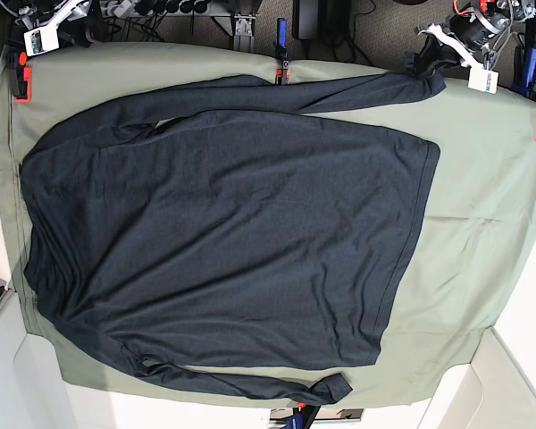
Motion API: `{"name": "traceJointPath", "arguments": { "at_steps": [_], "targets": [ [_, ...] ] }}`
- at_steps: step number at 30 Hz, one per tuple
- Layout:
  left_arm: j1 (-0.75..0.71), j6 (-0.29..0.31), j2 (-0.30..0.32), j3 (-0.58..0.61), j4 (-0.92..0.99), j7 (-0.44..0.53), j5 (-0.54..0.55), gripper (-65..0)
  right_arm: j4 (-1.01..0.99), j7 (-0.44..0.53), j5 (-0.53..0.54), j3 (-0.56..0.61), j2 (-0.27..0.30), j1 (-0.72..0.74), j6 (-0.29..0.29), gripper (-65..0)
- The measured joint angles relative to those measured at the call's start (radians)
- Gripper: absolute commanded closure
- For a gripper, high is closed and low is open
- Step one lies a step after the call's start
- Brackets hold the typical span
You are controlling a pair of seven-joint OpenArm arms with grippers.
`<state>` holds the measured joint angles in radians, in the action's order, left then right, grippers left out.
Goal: Fold the T-shirt properly
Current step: 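Lower both grippers to the shirt's shoulder corners and grasp them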
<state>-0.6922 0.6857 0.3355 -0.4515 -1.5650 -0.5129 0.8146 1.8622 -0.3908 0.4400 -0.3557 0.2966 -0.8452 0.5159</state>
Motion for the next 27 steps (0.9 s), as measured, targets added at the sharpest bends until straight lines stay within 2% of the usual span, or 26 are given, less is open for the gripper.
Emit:
{"name": "traceJointPath", "arguments": {
  "at_steps": [2, 5, 11, 14, 18, 24, 27],
  "targets": [
    [0.000, 0.000, 0.000, -0.001, 0.000, -0.062, 0.010, 0.0, 0.000, 0.000, 0.000, 0.000, 0.000, 0.000, 0.000, -17.0],
    [-0.008, 0.000, -0.003, -0.024, -0.016, -0.167, 0.088, 0.0, 0.000, 0.000, 0.000, 0.000, 0.000, 0.000, 0.000, -17.0],
    [-0.092, 0.000, -0.002, -0.135, -0.148, -0.233, 0.148, 0.0, 0.000, -0.004, -0.003, 0.000, 0.000, 0.000, 0.000, -17.0],
    [-0.142, 0.000, 0.000, -0.171, -0.270, -0.238, 0.150, 0.0, 0.003, -0.005, 0.002, -0.014, 0.000, 0.000, 0.000, -17.0],
    [-0.164, 0.003, 0.003, -0.176, -0.394, -0.235, 0.139, 0.0, 0.017, -0.007, 0.062, -0.058, 0.000, 0.001, 0.000, -17.0],
    [-0.164, 0.003, 0.029, -0.176, -0.411, -0.185, 0.084, 0.0, 0.024, -0.058, 0.113, -0.173, 0.000, 0.082, -0.006, -17.5],
    [-0.163, 0.003, 0.051, -0.176, -0.411, -0.182, 0.083, 0.0, 0.025, -0.060, 0.129, -0.226, 0.000, 0.146, -0.032, -27.2]
  ]
}}
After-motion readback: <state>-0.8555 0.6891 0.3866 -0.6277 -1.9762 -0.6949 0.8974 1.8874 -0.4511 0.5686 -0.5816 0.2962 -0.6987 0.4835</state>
